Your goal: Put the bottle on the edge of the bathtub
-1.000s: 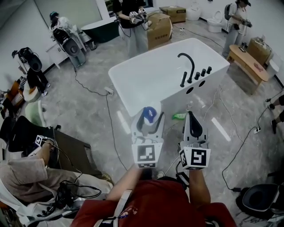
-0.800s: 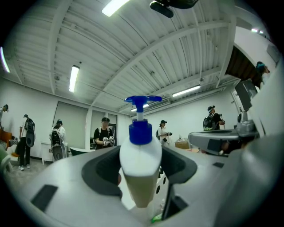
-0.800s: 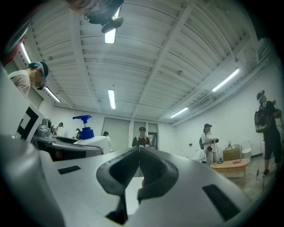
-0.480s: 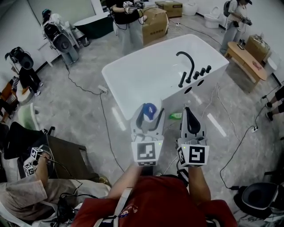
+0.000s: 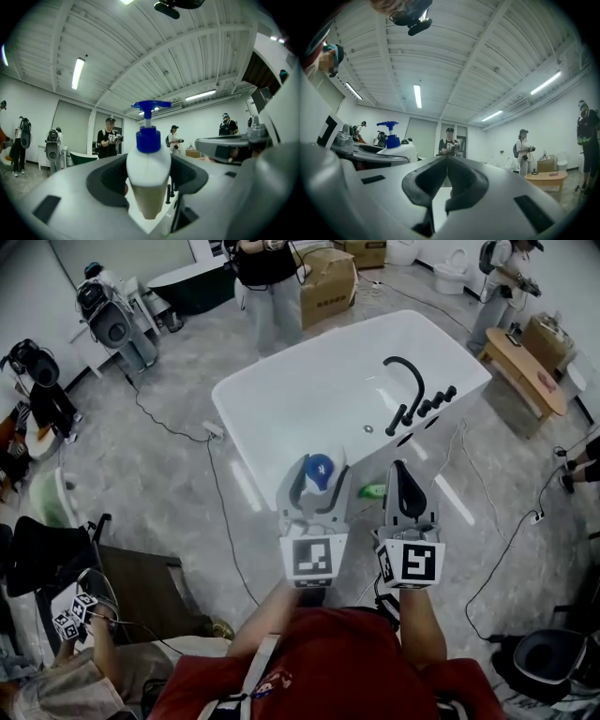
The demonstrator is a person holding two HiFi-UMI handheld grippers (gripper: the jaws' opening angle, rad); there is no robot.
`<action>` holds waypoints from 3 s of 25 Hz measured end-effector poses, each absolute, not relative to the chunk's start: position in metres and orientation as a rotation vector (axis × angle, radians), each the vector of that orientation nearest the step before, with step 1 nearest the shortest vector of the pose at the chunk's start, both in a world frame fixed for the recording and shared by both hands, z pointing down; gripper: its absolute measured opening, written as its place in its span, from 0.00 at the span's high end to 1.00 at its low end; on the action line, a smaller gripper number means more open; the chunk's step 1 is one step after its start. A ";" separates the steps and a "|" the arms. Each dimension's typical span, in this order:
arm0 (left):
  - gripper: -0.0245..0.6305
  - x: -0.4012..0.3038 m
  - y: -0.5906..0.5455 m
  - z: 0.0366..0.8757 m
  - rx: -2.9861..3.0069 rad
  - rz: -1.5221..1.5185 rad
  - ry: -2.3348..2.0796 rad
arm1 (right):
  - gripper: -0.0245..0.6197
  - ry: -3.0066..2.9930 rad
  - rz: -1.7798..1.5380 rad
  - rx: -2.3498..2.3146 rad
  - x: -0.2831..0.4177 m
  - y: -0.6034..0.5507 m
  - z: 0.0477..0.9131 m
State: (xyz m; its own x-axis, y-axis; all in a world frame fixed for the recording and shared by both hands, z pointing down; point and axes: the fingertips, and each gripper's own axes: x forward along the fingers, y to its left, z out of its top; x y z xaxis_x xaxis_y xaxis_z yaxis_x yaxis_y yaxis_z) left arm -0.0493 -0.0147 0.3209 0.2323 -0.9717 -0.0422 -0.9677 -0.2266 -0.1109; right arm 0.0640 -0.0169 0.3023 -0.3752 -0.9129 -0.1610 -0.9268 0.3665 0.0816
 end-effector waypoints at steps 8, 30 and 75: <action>0.55 -0.098 -0.079 0.322 -2.417 -0.002 1.904 | 0.94 2.535 0.267 -1.729 0.014 -0.079 0.301; 0.55 -0.097 -0.192 0.336 -2.351 -0.102 1.939 | 0.94 2.587 0.241 -1.657 0.016 -0.204 0.313; 0.55 -0.059 -0.325 0.439 -2.414 -0.313 2.007 | 0.94 2.715 0.138 -1.670 0.055 -0.355 0.367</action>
